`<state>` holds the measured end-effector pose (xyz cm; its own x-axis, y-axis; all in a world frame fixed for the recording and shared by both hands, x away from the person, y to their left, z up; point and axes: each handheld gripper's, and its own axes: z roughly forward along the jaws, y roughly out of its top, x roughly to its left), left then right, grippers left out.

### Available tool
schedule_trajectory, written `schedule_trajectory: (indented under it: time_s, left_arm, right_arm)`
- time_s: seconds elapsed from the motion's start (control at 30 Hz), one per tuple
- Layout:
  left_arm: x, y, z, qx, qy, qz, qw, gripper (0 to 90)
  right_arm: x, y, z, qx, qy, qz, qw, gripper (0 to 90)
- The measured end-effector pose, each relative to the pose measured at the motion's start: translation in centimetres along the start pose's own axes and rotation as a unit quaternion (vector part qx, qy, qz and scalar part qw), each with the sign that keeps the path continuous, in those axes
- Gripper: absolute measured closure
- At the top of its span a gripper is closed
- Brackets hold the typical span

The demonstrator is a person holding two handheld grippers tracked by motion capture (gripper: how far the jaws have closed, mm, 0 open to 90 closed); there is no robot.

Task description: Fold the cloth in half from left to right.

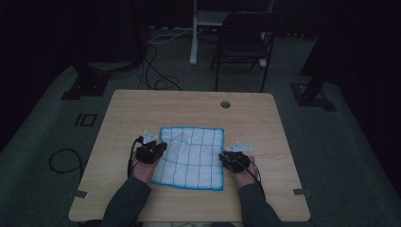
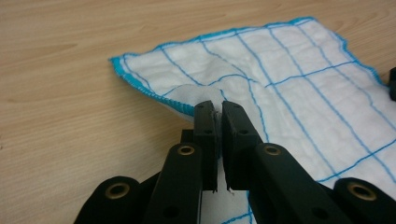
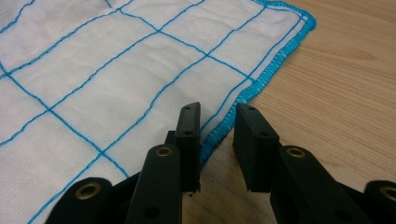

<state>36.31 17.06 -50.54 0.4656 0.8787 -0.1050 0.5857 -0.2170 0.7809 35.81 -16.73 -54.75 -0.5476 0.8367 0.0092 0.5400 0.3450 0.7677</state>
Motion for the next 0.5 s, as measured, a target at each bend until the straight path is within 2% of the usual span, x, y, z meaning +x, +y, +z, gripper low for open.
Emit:
schedule_trajectory:
  time_s: [0.27, 0.5]
  left_arm:
    - [-0.8, 1.0, -0.5, -0.011, -0.009, 0.003, 0.9999, 85.9]
    - [-1.8, 2.0, -0.8, -0.020, -0.021, 0.016, 0.9995, 85.9]
  right_arm:
    - [0.0, 0.0, 0.0, 0.001, 0.001, 0.002, 1.0000, 71.5]
    - [-0.1, 0.0, 0.0, 0.001, 0.001, 0.002, 1.0000, 71.6]
